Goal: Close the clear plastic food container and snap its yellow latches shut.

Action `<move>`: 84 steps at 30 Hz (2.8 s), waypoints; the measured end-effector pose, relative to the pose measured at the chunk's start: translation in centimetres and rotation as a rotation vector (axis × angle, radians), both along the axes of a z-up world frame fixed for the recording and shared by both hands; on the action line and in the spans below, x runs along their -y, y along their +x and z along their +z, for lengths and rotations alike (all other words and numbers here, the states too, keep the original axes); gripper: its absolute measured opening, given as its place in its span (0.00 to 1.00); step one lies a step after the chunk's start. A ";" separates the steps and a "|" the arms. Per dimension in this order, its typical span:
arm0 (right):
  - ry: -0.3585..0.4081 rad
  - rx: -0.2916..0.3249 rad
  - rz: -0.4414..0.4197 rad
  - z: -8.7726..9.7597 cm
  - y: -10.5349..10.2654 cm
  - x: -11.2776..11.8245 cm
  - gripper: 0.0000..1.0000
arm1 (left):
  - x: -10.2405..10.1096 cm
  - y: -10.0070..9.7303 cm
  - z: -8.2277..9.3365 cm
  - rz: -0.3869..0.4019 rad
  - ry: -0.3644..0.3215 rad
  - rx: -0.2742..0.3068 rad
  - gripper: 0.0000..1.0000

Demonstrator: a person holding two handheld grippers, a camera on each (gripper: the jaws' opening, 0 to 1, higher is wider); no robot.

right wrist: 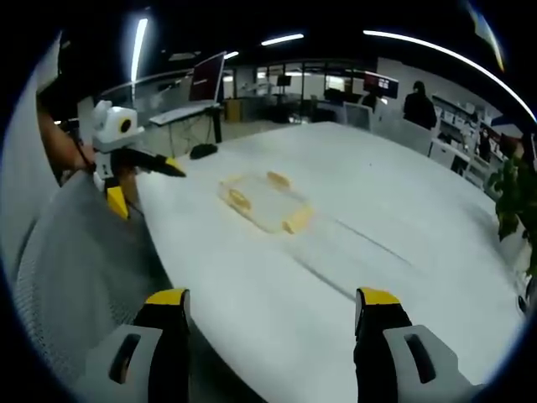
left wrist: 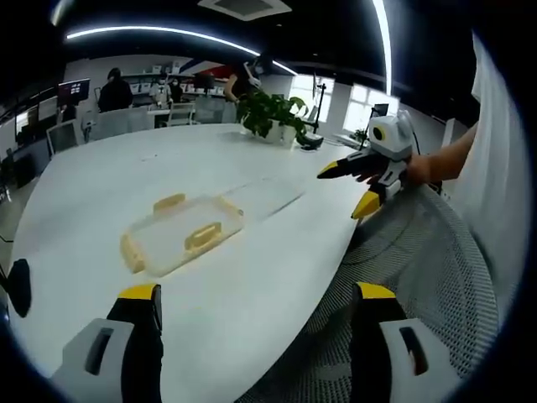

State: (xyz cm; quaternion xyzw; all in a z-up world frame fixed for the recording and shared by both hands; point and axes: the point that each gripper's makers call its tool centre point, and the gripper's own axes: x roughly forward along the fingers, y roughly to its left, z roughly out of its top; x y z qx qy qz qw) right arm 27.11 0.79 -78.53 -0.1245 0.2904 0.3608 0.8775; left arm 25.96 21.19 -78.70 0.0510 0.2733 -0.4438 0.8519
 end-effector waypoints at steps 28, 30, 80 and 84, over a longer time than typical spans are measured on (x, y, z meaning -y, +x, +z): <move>-0.029 -0.007 0.015 -0.5 -0.3 0.0 0.79 | 0.1 -0.3 0.0 -0.020 0.025 0.022 0.93; -0.031 -0.006 0.015 -0.5 -0.4 0.0 0.79 | 0.2 -0.4 -0.1 -0.021 0.025 0.020 0.93; -0.090 -0.033 0.131 -0.7 0.8 -1.4 0.63 | 0.0 1.3 -1.2 -0.083 0.111 0.013 0.93; -0.090 -0.032 0.133 -0.7 1.1 -1.5 0.63 | 0.1 1.4 -1.7 -0.093 0.126 0.012 0.93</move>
